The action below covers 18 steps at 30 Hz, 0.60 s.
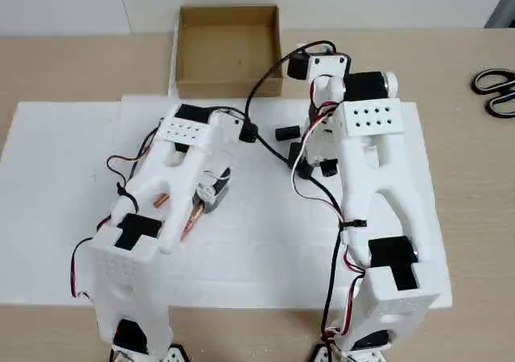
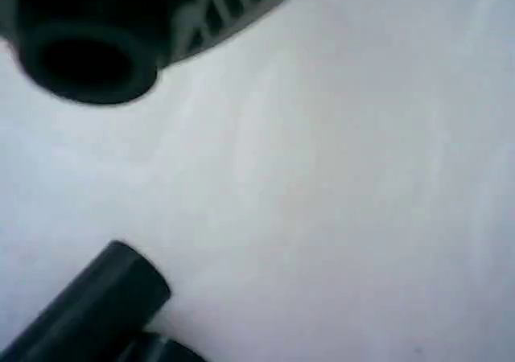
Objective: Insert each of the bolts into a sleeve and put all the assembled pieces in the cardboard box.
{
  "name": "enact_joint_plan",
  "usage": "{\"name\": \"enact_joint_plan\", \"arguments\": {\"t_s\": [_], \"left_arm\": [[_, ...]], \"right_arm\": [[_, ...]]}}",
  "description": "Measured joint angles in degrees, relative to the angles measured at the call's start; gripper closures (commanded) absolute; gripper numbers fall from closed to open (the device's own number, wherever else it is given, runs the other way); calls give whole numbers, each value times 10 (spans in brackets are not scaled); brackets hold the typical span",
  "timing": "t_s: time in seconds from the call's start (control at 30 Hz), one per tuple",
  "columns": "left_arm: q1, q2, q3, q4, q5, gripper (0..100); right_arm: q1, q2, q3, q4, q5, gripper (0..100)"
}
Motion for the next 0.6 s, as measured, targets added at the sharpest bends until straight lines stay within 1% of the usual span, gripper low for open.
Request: {"name": "enact_joint_plan", "arguments": {"t_s": [0.2, 0.37, 0.47, 0.6], "left_arm": [[2, 4, -21, 22, 1, 994], [-5, 7, -85, 56, 1, 994], [-3, 7, -119, 60, 1, 994], [-10, 2, -127, 60, 1, 994]], "right_arm": [[-1, 0, 0, 0, 0, 995], [0, 0, 0, 1, 0, 995], [-1, 0, 0, 3, 0, 995], [-1, -3, 0, 3, 0, 995]]}}
